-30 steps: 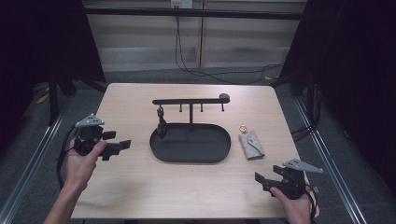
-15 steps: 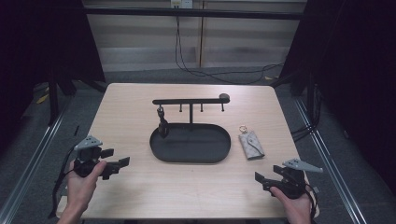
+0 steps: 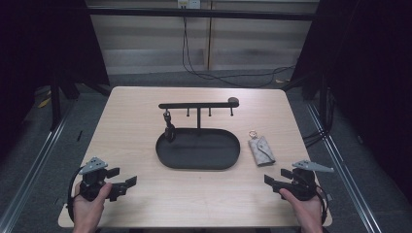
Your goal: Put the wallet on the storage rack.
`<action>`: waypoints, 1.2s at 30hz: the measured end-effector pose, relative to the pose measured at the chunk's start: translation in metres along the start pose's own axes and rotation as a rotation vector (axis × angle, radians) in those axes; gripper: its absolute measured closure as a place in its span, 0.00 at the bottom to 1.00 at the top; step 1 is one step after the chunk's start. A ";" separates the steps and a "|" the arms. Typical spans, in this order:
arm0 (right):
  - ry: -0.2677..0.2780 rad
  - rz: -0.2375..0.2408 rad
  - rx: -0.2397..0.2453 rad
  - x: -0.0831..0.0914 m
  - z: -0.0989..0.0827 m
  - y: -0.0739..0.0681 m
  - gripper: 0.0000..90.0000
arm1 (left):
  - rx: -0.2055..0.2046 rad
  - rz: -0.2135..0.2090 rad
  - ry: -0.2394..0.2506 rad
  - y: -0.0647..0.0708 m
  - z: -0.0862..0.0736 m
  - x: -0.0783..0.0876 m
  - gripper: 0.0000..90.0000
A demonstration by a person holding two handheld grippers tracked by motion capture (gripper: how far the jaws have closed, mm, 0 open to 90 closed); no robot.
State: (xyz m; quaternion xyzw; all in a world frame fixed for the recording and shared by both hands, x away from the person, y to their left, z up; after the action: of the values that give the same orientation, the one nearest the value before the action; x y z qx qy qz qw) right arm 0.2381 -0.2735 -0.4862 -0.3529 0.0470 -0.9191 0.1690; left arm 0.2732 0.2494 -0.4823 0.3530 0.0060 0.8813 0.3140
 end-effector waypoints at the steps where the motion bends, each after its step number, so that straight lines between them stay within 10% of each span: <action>1: -0.002 0.000 0.007 0.000 0.001 0.000 0.27 | -0.014 0.001 -0.009 0.000 -0.004 -0.001 0.25; 18: -0.128 -0.012 0.051 -0.034 0.044 -0.012 0.24 | -0.037 -0.084 0.016 0.011 -0.010 0.008 0.25; 36: -0.275 -0.025 0.054 -0.052 0.083 0.008 0.31 | -0.072 -0.104 -0.011 0.015 -0.012 0.005 0.24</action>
State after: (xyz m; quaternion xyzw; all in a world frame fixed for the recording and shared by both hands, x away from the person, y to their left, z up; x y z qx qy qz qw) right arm 0.3316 -0.2604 -0.4592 -0.4715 -0.0058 -0.8649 0.1720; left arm 0.2551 0.2429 -0.4853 0.3455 -0.0090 0.8615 0.3720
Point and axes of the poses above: each handheld gripper's, and its own axes: x roughly backward along the jaws, z roughly out of its top, y roughly to its right, the point moved 4 cm from there along -x, roughly forward along the jaws, and after that the axes turned 2 degrees about -z, right-handed, at the moved point
